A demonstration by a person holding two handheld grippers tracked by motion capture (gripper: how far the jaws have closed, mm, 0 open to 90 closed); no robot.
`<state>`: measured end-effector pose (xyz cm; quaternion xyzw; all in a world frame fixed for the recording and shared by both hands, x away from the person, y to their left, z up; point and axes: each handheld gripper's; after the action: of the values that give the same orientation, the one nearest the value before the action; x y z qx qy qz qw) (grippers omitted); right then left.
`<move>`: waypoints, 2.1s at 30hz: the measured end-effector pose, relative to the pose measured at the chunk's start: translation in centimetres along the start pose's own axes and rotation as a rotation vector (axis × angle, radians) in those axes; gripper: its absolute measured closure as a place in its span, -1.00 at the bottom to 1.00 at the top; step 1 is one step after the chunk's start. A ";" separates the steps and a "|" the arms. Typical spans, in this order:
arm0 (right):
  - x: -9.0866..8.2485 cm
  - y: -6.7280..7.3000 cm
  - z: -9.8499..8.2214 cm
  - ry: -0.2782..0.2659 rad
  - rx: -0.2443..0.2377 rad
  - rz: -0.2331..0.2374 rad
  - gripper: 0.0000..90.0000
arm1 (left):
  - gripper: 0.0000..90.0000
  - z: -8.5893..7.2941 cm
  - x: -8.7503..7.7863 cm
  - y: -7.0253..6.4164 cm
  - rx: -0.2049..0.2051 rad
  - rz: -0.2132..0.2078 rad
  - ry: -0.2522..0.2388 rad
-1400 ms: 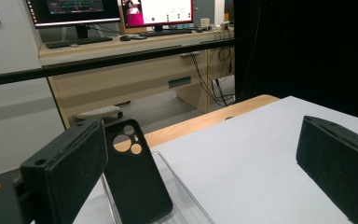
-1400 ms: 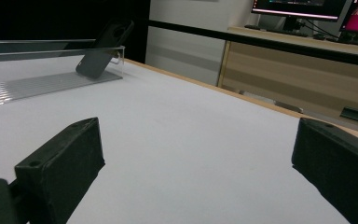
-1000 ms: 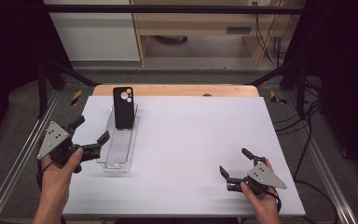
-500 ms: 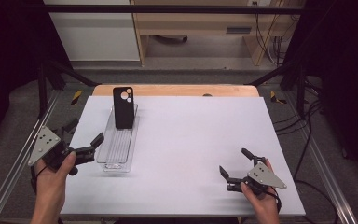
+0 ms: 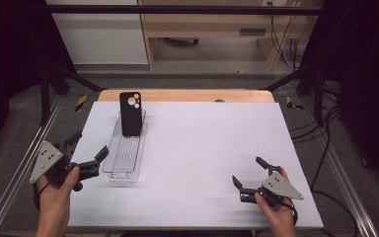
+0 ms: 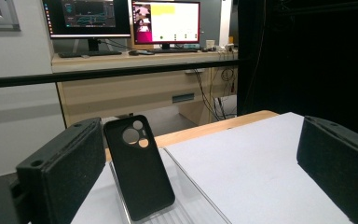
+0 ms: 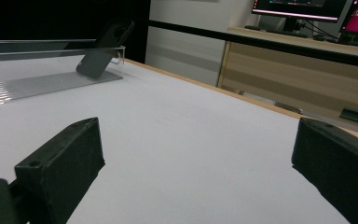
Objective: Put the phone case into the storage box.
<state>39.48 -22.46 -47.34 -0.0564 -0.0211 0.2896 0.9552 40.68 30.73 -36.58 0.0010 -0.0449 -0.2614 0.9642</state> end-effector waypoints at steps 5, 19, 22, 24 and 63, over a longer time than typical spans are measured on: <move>0.0 0.0 0.0 0.000 -0.001 0.000 -0.94 | -0.98 -0.9 -0.3 -0.2 -0.008 0.010 -0.012; 0.0 0.0 0.0 -0.002 -0.002 -0.001 -0.94 | -0.98 -3.7 -0.4 -1.0 -0.028 -0.013 0.019; 0.0 0.0 0.0 -0.002 -0.003 0.000 -0.94 | -0.98 -4.2 -0.5 -1.2 -0.027 -0.020 0.024; 0.0 -0.1 0.0 -0.003 -0.003 -0.001 -0.94 | -0.98 -4.6 -0.5 -1.3 -0.029 -0.023 0.028; -0.5 -1.0 0.1 -0.012 0.006 -0.033 -0.94 | -0.98 -7.7 -0.8 -1.9 -0.013 -0.066 0.034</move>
<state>39.67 -23.57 -47.12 -0.0514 -0.0267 0.2744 0.9599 39.76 29.35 -44.39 0.0006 -0.0269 -0.2934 0.9556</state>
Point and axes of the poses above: each handheld gripper's, and its own axes: x roughly forward along the jaws, z roughly out of its top, y roughly to its left, and after that the axes turned 7 degrees about -y, right-handed
